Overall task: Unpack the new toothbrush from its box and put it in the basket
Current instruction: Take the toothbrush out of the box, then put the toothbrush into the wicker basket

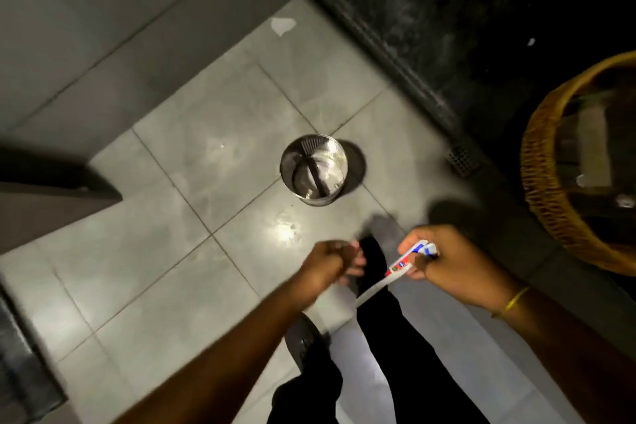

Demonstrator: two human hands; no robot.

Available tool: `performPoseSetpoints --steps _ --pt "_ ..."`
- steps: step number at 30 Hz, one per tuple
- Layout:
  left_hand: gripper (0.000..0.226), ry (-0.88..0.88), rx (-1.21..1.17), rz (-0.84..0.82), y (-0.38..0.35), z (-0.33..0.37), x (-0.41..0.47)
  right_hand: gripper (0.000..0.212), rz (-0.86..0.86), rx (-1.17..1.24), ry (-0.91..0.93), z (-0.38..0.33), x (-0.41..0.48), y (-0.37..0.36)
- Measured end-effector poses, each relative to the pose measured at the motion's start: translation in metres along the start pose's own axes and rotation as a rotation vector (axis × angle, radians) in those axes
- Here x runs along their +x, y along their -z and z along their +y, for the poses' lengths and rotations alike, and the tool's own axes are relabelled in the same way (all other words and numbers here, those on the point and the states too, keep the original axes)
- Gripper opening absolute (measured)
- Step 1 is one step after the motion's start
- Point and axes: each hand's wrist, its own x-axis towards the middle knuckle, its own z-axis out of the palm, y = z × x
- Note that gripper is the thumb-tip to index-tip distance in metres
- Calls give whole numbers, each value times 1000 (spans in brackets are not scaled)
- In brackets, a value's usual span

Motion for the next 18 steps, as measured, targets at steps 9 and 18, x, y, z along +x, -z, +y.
performPoseSetpoints --steps 9,18 --pt "30 -397 248 -70 -52 41 -185 23 347 21 174 -117 -81 77" --pt "15 -363 115 -328 -172 160 -255 23 526 224 238 -162 -140 198"
